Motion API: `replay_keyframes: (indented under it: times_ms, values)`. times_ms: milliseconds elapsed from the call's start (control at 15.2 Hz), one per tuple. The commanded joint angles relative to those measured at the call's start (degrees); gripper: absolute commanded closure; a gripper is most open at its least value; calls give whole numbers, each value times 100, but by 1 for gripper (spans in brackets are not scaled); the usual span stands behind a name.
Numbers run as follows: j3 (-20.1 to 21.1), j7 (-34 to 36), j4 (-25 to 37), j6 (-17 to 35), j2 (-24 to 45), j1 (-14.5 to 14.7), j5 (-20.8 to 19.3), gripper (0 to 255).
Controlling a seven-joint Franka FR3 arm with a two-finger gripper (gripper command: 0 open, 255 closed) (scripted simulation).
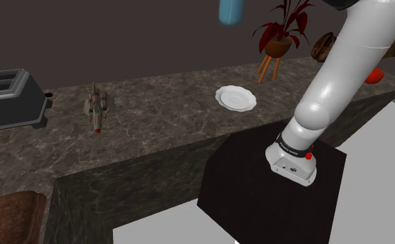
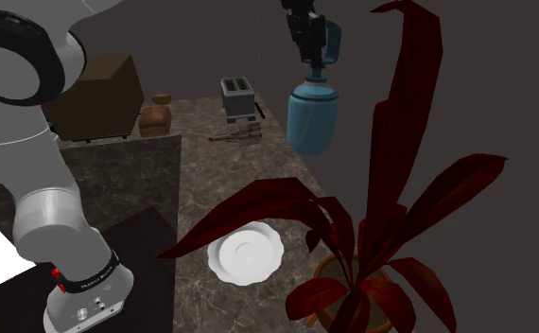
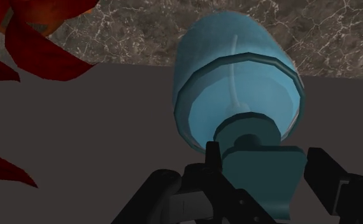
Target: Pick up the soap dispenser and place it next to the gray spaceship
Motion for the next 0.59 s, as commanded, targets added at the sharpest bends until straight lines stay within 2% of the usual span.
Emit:
replay_keyframes:
  times_ms: [0, 528]
  values:
    - [138, 316, -506, 225, -299, 219, -196, 255]
    - [737, 1503, -1715, 776, -892, 818, -664, 255]
